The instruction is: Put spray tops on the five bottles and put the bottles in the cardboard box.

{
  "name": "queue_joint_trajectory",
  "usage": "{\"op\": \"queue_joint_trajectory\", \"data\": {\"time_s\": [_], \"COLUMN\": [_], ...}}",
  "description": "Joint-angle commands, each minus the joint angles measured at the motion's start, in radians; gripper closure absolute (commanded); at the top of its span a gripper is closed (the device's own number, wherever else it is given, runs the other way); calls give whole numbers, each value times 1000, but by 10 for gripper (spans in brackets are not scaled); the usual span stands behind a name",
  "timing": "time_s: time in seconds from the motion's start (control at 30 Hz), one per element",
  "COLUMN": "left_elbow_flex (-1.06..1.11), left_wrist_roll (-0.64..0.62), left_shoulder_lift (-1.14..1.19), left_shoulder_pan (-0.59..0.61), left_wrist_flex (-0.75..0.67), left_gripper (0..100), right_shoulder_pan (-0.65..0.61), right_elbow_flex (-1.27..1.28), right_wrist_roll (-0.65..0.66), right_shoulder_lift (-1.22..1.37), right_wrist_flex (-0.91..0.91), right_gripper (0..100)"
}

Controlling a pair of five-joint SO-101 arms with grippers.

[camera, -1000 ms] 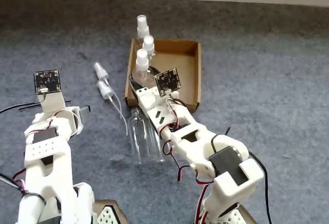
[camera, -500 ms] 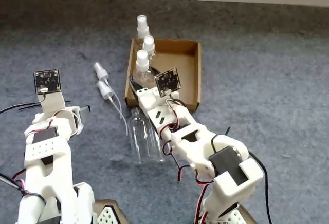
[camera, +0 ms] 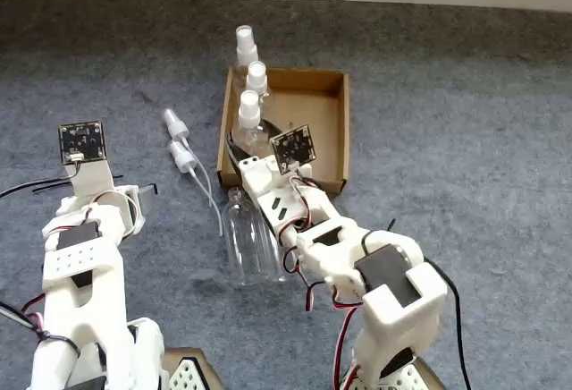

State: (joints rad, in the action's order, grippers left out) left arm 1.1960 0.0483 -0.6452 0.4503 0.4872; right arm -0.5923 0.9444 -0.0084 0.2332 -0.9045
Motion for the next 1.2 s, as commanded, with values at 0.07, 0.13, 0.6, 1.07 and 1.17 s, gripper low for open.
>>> {"op": "queue_joint_trajectory", "data": {"time_s": [0.07, 0.13, 0.6, 1.07, 1.17], "left_elbow_flex": [-19, -19, -19, -19, -19], "left_wrist_roll": [-5, -5, -5, -5, -5], "left_shoulder_lift": [-4, -4, -4, -4, -4], "left_shoulder_pan": [-13, -12, -12, -12, -12], "left_wrist_flex": [-17, -17, -17, -17, -17], "left_gripper": [713, 713, 713, 713, 713], "right_shoulder_pan": [12, 13, 10, 5, -5], "right_elbow_flex": [38, 38, 39, 38, 38], "right_wrist_roll": [0, 2, 2, 37, 74], "right_shoulder_lift": [-10, -10, -5, -12, -12], "right_wrist_flex": [-18, -18, -15, -15, -18], "right_gripper": [988, 988, 813, 810, 810]}}
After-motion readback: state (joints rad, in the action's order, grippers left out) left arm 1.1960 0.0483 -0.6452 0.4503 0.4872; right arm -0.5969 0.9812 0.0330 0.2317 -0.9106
